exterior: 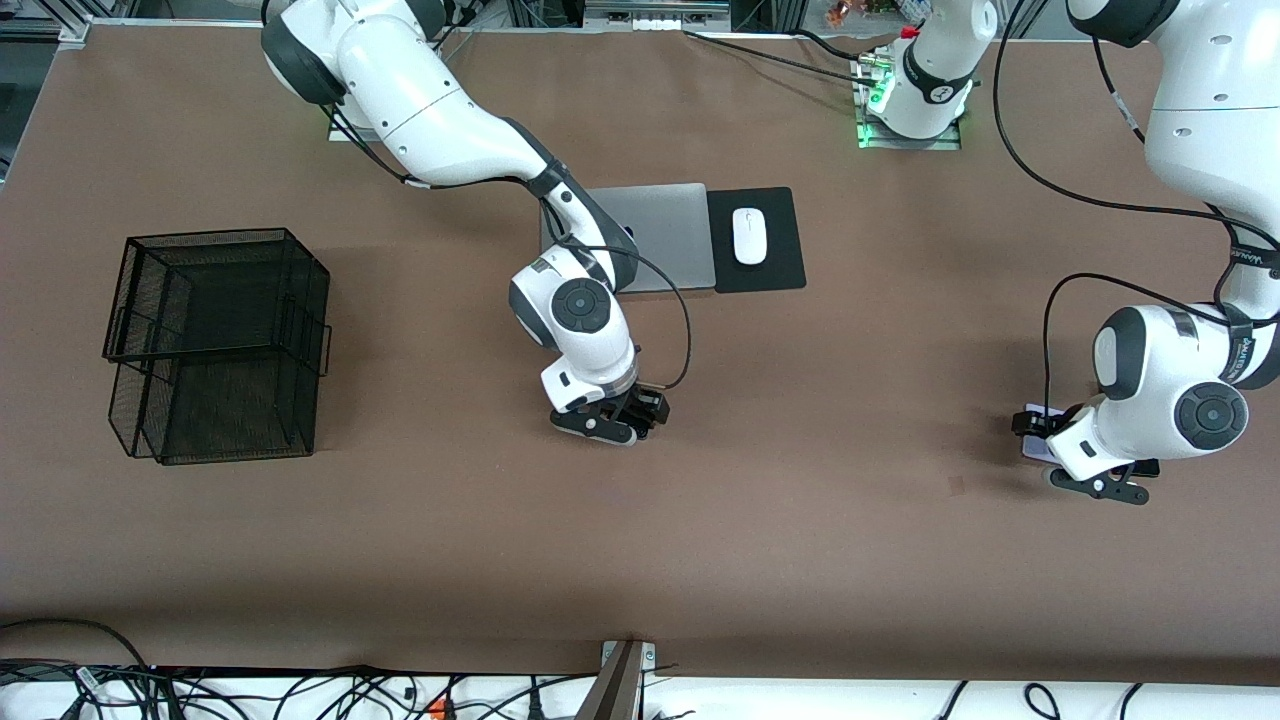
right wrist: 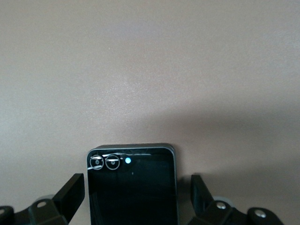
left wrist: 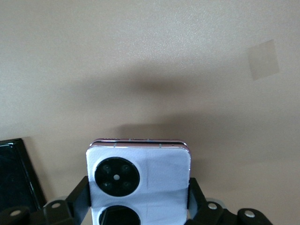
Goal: Place phones with both arms
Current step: 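Grasp the black flip phone with the right gripper and lift it, then carry the flip phone with the right gripper over the mesh basket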
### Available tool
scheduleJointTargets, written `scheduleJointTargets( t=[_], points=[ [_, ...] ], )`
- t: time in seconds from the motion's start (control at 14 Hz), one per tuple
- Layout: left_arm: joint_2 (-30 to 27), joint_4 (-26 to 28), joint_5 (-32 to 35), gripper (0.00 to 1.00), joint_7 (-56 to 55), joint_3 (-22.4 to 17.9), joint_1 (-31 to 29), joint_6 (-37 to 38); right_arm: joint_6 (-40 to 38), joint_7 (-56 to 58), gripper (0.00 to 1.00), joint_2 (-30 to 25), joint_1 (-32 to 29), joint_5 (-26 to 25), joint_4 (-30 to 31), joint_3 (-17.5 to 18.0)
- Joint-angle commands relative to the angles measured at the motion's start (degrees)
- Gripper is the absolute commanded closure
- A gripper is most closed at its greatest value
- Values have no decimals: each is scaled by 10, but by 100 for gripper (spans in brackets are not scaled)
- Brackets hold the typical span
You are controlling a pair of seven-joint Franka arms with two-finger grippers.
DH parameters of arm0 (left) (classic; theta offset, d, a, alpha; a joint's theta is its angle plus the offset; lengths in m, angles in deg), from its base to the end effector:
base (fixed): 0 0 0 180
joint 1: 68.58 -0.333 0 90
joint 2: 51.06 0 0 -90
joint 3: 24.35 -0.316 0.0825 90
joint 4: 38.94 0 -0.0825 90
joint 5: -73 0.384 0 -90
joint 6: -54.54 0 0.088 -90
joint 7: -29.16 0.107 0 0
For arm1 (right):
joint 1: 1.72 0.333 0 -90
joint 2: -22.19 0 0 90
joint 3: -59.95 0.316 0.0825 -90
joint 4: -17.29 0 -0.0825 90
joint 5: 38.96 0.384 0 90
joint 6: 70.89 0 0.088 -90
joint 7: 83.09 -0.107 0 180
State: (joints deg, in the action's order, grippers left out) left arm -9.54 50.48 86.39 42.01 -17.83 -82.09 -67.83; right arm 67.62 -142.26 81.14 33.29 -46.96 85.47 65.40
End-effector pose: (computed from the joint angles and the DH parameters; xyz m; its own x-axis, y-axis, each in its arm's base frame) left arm 0.6797 0.1038 0.2094 0.9638 -0.2086 -0.1660 -0.2220 -0.9728 -0.0664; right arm 0.6061 0.4862 0.1738 0.9485 -0.2891 0.1291 -0.2683 -0.9504 -0.1574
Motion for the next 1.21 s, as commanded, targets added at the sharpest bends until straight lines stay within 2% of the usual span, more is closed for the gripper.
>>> scheduleJointTargets(
  t=[0.0, 0.43, 0.57, 0.64, 0.71, 0.78, 0.85, 1.0, 1.14],
  points=[
    [-6, -6, 11, 55, -3, -5, 4, 13, 13, 11, 0, 12, 3, 14, -15, -1],
    [-6, -8, 11, 55, -3, -6, 4, 14, 17, 13, 0, 15, 3, 15, -12, -1],
    [-6, -9, 11, 55, -3, -6, 4, 14, 17, 14, 4, 15, 3, 15, -7, -1],
    [-6, -9, 11, 55, -3, -6, 4, 14, 17, 16, 14, 15, 3, 15, -4, -1],
    [-6, -9, 11, 55, -3, -6, 5, 14, 17, 16, 28, 15, 3, 15, -4, -1],
    [-6, -9, 11, 55, -3, -6, 4, 14, 16, 16, 52, 15, 3, 15, -3, -1],
    [-6, -9, 11, 55, -3, -6, 5, 14, 15, 16, 65, 15, 2, 15, -3, -1],
    [-6, -9, 11, 55, -3, -6, 5, 14, 11, 17, 78, 13, 2, 15, -3, -1],
    [-6, -10, 11, 55, -3, -6, 5, 14, -16, 18, 81, 8, 0, 13, -5, -1]
  ],
)
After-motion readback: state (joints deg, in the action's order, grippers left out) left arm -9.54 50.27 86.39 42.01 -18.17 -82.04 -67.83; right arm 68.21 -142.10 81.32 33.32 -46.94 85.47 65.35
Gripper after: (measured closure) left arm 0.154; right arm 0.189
